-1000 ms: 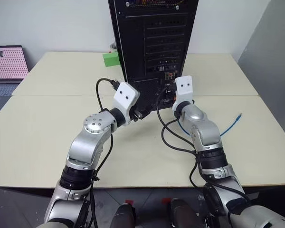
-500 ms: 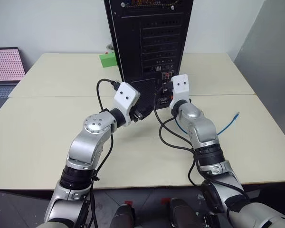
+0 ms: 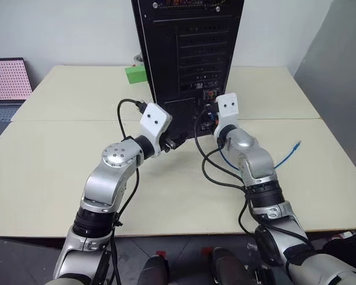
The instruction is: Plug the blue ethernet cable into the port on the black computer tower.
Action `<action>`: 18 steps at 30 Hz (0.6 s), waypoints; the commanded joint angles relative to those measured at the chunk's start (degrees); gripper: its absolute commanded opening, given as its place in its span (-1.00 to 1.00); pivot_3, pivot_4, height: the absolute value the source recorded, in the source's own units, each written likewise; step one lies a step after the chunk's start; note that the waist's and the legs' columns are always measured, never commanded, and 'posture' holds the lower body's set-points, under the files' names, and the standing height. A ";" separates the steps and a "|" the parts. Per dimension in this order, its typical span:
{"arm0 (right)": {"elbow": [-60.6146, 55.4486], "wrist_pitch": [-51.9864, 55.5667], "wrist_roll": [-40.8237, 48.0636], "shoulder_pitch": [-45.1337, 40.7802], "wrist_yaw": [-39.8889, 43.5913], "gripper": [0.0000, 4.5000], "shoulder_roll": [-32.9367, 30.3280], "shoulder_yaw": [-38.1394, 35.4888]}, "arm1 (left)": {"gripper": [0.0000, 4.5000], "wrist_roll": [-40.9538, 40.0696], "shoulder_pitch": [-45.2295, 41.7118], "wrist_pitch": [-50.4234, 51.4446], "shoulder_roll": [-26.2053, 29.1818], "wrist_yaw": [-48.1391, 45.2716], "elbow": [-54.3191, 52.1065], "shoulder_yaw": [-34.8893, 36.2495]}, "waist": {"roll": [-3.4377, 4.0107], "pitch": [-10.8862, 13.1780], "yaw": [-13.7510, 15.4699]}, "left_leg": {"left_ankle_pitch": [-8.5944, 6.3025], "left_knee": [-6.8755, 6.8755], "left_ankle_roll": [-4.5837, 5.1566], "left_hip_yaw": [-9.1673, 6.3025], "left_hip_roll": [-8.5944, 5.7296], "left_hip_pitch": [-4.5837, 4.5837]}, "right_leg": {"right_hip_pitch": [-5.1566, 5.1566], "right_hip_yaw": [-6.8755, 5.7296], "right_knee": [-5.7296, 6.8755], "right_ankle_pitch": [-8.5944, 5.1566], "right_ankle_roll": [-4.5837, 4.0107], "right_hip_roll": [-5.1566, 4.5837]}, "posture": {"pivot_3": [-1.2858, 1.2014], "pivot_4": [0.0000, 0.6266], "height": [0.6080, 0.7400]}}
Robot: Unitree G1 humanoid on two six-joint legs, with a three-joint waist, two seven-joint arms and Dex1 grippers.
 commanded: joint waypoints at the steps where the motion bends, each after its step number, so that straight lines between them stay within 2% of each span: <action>1: -9.75 2.68 1.36 3.20 2.55 0.15 -2.01 0.35 | 0.57 -0.11 0.49 -1.42 1.24 -0.40 -1.04 1.80 | 0.00 0.00 0.07 | 0.00 -0.01 0.00 0.00 0.00 -0.01 | 0.00 0.00 -0.01 0.00 0.00 0.00 | 0.03 -0.52 1.00; 9: -31.37 11.06 11.97 12.38 14.95 0.93 -9.57 -0.73 | 0.57 0.19 3.52 -1.28 6.53 -3.80 -1.47 2.25 | 0.00 0.00 0.15 | 0.00 -0.02 0.00 -0.02 0.00 0.01 | -0.04 -0.01 0.02 -0.01 0.01 0.00 | 0.03 -0.52 1.00; 13: -37.64 11.02 18.54 16.89 22.37 0.97 -15.41 -3.79 | 0.57 -0.09 5.25 -2.91 9.60 -5.79 -0.63 3.60 | 0.00 0.00 0.22 | 0.00 0.00 0.00 -0.02 0.00 0.04 | 0.00 -0.01 0.00 -0.01 0.01 0.00 | 0.03 -0.52 1.00; 18: -38.56 10.04 25.26 20.73 28.77 0.97 -23.21 -11.73 | 0.57 -2.41 6.60 -5.57 12.84 -9.62 1.02 7.04 | -0.02 0.01 0.56 | 0.00 0.01 0.00 -0.01 0.00 0.04 | 0.04 -0.01 -0.08 -0.02 0.01 0.00 | 0.03 -0.52 1.00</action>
